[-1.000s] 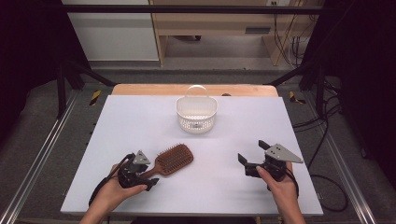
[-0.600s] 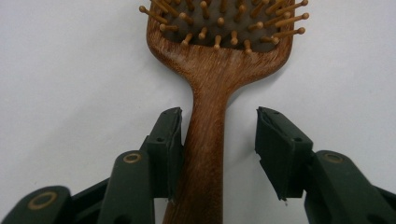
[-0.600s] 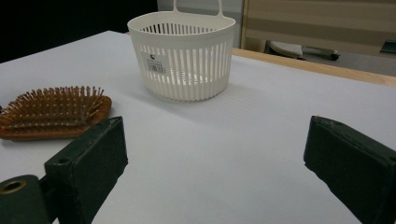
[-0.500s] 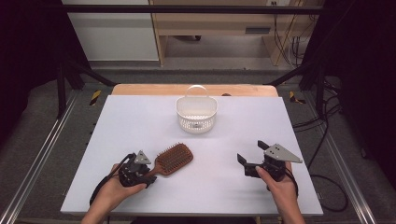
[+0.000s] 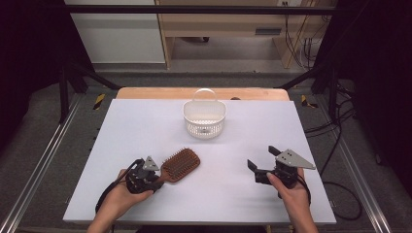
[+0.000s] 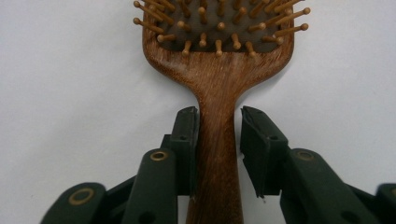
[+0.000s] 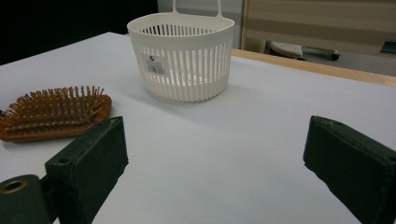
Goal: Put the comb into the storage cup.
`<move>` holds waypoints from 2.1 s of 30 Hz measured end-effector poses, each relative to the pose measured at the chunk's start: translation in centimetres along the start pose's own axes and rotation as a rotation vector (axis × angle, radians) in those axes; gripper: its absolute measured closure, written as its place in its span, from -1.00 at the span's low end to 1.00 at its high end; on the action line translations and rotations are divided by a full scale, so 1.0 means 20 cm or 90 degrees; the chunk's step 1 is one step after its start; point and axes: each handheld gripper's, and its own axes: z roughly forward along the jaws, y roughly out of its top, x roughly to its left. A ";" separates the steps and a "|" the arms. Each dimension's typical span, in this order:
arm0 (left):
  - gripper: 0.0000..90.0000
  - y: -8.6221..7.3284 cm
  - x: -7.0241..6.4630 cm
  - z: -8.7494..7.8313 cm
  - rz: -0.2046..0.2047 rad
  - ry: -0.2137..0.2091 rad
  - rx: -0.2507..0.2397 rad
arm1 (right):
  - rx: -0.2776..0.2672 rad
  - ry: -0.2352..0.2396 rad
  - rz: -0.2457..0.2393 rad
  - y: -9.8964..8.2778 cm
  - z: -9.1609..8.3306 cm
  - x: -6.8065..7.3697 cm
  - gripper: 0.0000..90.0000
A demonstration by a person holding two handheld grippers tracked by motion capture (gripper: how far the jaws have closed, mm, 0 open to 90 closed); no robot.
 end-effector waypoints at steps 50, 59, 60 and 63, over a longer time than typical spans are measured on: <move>0.60 0.06 -0.02 0.02 0.018 0.006 0.053 | 0.016 0.025 -0.004 -0.01 0.03 0.02 -0.86; 0.60 0.05 -0.02 0.01 0.014 0.010 0.042 | 0.016 0.027 -0.007 -0.01 0.03 0.02 -0.86; 0.60 0.05 -0.02 0.01 0.011 0.009 0.041 | 0.016 0.027 -0.005 -0.01 0.03 0.02 -0.86; 0.60 0.05 -0.02 0.01 0.008 0.009 0.037 | 0.018 0.027 -0.007 -0.01 0.04 0.02 -0.86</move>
